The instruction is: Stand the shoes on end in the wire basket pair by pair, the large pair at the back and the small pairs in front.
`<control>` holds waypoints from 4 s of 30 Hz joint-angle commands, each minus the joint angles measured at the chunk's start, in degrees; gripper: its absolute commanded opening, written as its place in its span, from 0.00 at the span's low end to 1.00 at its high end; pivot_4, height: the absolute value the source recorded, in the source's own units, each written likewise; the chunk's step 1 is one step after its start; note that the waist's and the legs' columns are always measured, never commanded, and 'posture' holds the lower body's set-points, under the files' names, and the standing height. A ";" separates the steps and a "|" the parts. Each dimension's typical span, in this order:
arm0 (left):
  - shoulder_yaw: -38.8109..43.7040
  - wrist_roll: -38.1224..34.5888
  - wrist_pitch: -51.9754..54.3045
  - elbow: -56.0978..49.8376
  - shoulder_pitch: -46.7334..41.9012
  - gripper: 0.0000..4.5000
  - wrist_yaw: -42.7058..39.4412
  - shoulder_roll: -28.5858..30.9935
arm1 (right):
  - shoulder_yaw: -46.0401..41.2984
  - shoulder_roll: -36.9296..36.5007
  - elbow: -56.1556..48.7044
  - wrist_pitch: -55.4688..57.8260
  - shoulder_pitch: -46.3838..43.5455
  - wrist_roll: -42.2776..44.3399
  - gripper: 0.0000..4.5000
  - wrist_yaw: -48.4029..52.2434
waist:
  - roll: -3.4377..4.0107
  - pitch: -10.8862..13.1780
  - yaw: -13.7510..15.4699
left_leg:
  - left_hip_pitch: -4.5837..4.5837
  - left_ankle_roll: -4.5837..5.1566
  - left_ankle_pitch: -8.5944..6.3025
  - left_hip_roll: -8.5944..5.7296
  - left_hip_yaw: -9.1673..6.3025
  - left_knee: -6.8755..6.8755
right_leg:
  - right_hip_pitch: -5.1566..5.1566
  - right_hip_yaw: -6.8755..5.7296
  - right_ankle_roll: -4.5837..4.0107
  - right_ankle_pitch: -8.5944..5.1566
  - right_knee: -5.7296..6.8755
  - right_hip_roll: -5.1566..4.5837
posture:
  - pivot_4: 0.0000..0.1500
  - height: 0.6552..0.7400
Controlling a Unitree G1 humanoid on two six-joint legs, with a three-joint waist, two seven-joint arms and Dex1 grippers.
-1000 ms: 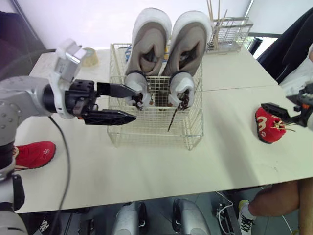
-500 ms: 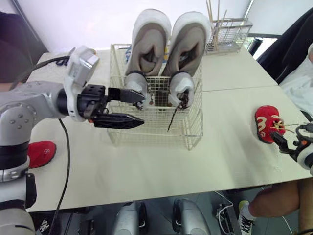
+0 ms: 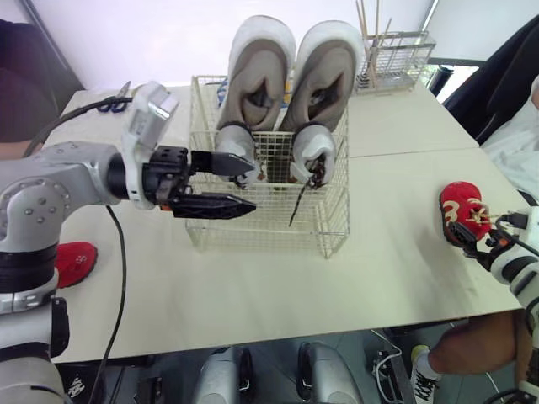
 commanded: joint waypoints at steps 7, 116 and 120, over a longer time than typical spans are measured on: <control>2.34 0.85 -1.05 -1.95 -0.05 1.00 1.48 0.87 | 5.56 -2.44 11.51 -9.71 -5.77 -3.99 0.76 1.43 | 0.03 0.01 -0.18 | 0.11 -0.01 0.01 0.01 0.01 -0.01 | 0.07 0.01 0.00 0.00 0.03 0.00 | 1.00 1.00; 15.45 -15.59 6.41 9.14 -6.83 0.08 27.38 -29.19 | 4.71 3.98 -7.45 24.21 -41.48 66.39 1.00 -3.01 | -0.16 0.14 0.16 | -0.05 -0.05 0.04 -0.01 -0.02 0.32 | -0.17 -0.03 -0.03 0.03 0.67 -0.20 | 1.00 1.00; 14.17 -15.98 5.69 8.92 -6.06 0.08 27.66 -29.46 | 9.03 7.51 -8.80 17.51 -42.33 71.75 1.00 -10.08 | -0.17 0.13 0.24 | -0.06 -0.02 0.03 -0.05 -0.03 0.33 | -0.14 -0.03 -0.02 0.03 0.64 -0.20 | 1.00 1.00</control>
